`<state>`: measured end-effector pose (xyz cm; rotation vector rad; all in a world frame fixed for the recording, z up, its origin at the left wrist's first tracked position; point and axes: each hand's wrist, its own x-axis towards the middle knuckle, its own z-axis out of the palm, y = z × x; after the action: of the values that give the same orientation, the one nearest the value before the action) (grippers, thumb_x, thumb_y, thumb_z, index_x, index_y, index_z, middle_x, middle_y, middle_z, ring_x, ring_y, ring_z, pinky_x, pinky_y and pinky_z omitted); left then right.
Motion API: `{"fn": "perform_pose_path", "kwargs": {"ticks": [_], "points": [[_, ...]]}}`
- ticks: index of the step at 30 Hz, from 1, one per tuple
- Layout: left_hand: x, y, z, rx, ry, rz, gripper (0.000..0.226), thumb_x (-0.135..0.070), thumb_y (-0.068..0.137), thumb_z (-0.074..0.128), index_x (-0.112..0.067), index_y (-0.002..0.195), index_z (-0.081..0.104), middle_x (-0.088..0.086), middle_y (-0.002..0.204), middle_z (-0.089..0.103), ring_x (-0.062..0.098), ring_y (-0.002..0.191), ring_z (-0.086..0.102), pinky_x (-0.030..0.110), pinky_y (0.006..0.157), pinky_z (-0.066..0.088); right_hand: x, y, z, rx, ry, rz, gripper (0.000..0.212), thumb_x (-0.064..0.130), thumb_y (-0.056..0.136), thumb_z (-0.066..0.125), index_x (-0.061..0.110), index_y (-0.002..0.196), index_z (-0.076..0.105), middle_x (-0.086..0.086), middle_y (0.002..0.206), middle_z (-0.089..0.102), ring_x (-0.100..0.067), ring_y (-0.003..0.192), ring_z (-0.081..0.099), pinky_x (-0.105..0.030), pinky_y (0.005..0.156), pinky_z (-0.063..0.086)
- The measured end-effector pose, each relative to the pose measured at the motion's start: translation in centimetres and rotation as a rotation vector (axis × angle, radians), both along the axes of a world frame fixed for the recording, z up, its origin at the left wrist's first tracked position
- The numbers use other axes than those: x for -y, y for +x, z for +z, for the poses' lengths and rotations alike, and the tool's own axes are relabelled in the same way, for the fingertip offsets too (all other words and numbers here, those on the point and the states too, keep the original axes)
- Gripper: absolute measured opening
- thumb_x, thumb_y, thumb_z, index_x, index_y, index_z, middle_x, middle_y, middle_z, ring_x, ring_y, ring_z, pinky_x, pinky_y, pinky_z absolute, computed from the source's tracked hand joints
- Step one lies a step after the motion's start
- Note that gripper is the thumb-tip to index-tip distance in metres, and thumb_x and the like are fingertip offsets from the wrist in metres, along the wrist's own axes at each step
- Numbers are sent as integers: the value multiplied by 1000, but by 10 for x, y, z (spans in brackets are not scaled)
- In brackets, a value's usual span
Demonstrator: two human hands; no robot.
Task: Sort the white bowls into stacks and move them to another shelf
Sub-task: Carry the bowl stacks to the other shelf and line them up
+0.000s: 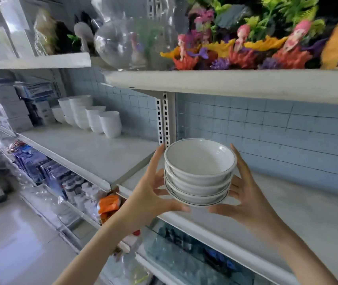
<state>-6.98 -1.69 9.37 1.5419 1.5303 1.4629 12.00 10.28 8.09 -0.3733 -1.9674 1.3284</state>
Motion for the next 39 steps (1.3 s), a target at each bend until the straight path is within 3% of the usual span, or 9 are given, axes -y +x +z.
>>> {"fn": "perform_pose_path", "kwargs": {"ticks": [2,7,10,13,19,25,30,33,39], "points": [[-5,-24,2,2,-6,1,123,-16,58,83,-50,141,0,-25,122,61,6,111,61,21,90,50,-5,-23,2,3,7,-1,115,35,48,86,68,130,12,30,120,58,-1,111,58,-16,88,48],[-13,-79,3,12,-12,8,126,-15,57,84,-50,143,-1,-9,128,61,10,112,61,22,91,50,-14,-76,7,35,19,22,118,46,46,88,67,133,10,26,124,57,-4,113,58,-22,91,49],[-16,-111,2,30,-23,-21,126,-15,57,84,-50,142,-2,-9,132,58,9,114,60,22,92,49,-17,-107,7,45,23,11,117,42,47,88,69,131,11,27,124,55,-3,113,58,-20,91,49],[-17,-146,-3,51,-36,-55,127,-15,57,83,-47,144,-4,-14,132,57,9,117,58,27,96,48,-15,-141,3,59,11,-5,118,53,43,88,71,130,11,29,125,54,-2,114,57,-19,92,48],[-5,-231,-6,-17,-79,-84,125,-18,57,83,-48,141,-4,-19,123,61,5,112,60,22,91,49,3,-222,-5,60,-33,-31,122,55,36,90,71,130,13,21,123,59,-6,113,59,-30,94,50],[15,-328,-7,-88,-97,-122,125,-3,65,83,-49,140,-6,-21,126,54,0,114,57,15,88,47,32,-310,-12,48,-93,-50,123,46,34,93,69,129,19,24,119,59,-8,109,61,-24,78,55],[29,-396,-14,-128,-115,-161,126,-5,67,83,-46,140,-11,-24,132,48,-2,118,54,15,92,46,52,-375,-18,65,-115,-84,125,50,32,92,67,130,17,31,120,55,1,111,57,-15,84,49],[31,-428,-20,-110,-139,-171,126,-6,66,83,-47,139,-12,-26,126,50,-5,115,55,12,91,45,59,-405,-22,106,-133,-83,118,40,39,92,77,121,17,39,119,52,5,110,56,-17,85,50],[10,-479,-37,-89,-175,-207,127,-6,65,85,-54,137,-9,-27,128,48,-4,119,52,23,96,49,45,-449,-32,185,-121,-141,120,31,39,91,75,121,16,47,113,48,9,105,56,-16,75,52]]}}
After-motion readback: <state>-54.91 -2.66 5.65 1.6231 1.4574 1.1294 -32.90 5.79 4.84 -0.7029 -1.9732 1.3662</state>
